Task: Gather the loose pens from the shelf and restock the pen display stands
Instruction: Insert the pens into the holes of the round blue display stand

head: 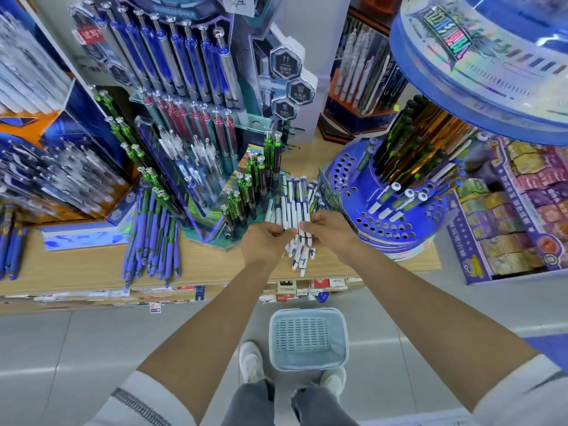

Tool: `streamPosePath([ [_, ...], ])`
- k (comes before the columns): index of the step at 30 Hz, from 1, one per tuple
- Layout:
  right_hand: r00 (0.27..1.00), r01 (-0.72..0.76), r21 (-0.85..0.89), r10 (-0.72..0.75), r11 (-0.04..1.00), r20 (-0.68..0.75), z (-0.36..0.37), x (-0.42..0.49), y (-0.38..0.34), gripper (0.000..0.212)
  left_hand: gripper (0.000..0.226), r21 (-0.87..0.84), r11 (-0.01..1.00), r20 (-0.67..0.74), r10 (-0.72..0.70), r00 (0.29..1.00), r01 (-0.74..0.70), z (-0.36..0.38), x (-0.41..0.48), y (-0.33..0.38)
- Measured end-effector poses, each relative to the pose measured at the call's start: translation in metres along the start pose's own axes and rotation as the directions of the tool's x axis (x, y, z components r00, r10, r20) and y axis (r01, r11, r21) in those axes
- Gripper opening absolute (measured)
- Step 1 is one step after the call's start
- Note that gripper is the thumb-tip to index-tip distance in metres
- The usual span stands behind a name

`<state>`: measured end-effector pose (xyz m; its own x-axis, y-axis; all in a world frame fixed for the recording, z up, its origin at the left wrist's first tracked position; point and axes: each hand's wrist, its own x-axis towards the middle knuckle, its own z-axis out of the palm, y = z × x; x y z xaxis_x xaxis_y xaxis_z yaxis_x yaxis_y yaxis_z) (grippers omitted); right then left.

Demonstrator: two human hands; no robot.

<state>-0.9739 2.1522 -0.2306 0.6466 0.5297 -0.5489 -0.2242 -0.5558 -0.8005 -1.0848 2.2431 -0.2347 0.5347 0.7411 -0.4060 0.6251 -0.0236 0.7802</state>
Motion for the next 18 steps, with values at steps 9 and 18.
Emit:
streamPosePath([
  [9, 0.998, 0.023, 0.151, -0.032, 0.988, 0.059, 0.002, -0.011, 0.005, 0.010, 0.011, -0.244, 0.969, 0.113, 0.047, 0.992, -0.018, -0.006, -0.013, -0.002],
  [18, 0.991, 0.112, 0.161, -0.122, 0.981, 0.054, 0.005, -0.027, 0.007, 0.020, 0.020, -0.154, 0.986, 0.252, 0.104, 0.962, -0.066, -0.008, -0.012, -0.002],
])
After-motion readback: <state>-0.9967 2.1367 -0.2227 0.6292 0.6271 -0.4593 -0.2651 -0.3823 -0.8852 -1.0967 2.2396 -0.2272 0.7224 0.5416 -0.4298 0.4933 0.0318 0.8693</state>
